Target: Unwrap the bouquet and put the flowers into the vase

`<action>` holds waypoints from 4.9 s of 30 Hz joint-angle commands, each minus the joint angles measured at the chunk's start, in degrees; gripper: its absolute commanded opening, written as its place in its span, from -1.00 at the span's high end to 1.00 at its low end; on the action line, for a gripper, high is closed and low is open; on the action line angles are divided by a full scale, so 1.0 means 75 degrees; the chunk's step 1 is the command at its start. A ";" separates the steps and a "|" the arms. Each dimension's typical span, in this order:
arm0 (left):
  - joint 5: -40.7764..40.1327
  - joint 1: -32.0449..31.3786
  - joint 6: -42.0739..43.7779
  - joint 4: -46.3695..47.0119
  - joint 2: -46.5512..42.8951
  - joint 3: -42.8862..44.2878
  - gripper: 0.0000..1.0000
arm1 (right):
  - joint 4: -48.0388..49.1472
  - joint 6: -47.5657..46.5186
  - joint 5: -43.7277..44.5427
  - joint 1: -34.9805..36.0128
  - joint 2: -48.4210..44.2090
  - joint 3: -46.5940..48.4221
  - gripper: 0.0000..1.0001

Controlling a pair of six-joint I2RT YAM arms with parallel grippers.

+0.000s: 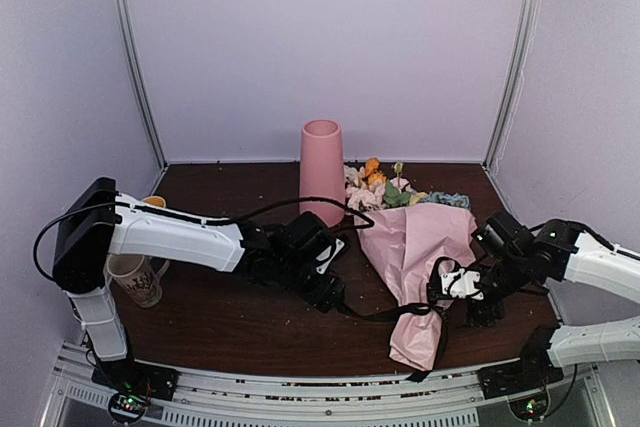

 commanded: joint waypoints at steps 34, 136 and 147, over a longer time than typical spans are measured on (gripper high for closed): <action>-0.1168 -0.1399 0.3577 0.3023 0.0907 -0.0212 -0.31 | -0.1453 0.0329 -0.0926 0.0261 0.0397 0.2202 1.00; -0.1573 -0.1007 0.3032 0.2907 0.0073 0.0012 -0.54 | 0.1740 0.0683 0.0516 0.0633 0.1867 0.0281 0.95; -0.1282 -0.1007 0.3211 0.2897 0.0006 0.0317 -0.49 | 0.0648 0.0886 0.0626 0.0497 -0.0420 0.0739 1.00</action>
